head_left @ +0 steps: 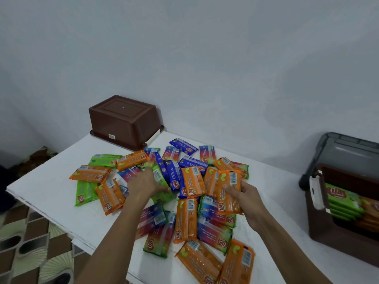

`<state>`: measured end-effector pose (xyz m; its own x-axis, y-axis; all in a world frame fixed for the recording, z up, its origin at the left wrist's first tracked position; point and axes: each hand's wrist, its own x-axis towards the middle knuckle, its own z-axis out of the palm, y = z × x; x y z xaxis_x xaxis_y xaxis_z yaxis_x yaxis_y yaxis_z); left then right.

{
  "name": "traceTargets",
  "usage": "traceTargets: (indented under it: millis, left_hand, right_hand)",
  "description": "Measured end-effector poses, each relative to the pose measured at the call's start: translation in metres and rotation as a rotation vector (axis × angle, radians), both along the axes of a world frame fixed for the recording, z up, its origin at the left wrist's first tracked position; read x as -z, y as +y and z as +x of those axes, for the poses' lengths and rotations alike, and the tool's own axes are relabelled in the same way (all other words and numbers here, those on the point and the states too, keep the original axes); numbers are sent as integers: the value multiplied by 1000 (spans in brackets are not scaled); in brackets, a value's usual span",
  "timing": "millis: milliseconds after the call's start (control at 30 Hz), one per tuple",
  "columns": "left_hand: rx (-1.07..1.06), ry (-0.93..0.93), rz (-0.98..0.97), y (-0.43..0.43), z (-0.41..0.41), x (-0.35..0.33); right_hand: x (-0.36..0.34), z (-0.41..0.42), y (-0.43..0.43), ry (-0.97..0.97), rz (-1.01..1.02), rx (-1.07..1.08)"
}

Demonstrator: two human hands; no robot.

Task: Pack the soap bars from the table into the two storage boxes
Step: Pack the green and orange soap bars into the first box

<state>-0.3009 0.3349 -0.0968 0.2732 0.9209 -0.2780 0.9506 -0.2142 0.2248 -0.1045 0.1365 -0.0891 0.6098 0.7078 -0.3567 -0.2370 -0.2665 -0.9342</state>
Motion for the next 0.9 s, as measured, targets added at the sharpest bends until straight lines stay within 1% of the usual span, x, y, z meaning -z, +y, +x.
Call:
traceTargets:
  millis: [67, 100, 200, 233, 300, 400, 533, 633, 767, 900]
  left_hand:
    - [-8, -95, 25, 4, -3, -15]
    - [-18, -196, 17, 6, -5, -22]
    - [-25, -655, -98, 5, -4, -37]
    - [-11, -767, -146, 1, 1, -41]
    - [18, -908, -246, -10, 15, -51]
    - [37, -1062, -391, -28, 38, -55]
    - [22, -1140, -490, -46, 68, -53]
    - [-12, -1185, -553, -59, 93, -52]
    - [3, -1230, -585, -79, 126, -55]
    - [39, -1237, -616, -103, 156, -55]
  right_hand:
    - [-4, 3, -3, -6, -9, -3]
    - [-6, 5, -4, -10, -13, -4]
    - [-17, 11, -9, -15, -20, -8]
    - [-22, 13, -11, -10, -16, -18]
    - [-32, 18, -16, 14, 9, -37]
    - [-43, 32, -27, 50, 51, -59]
    - [-55, 56, -50, 94, 132, -71]
    - [-65, 72, -69, 177, 204, -35]
    - [-73, 91, -95, 272, 264, 117]
    - [-76, 111, -123, 342, 293, 255]
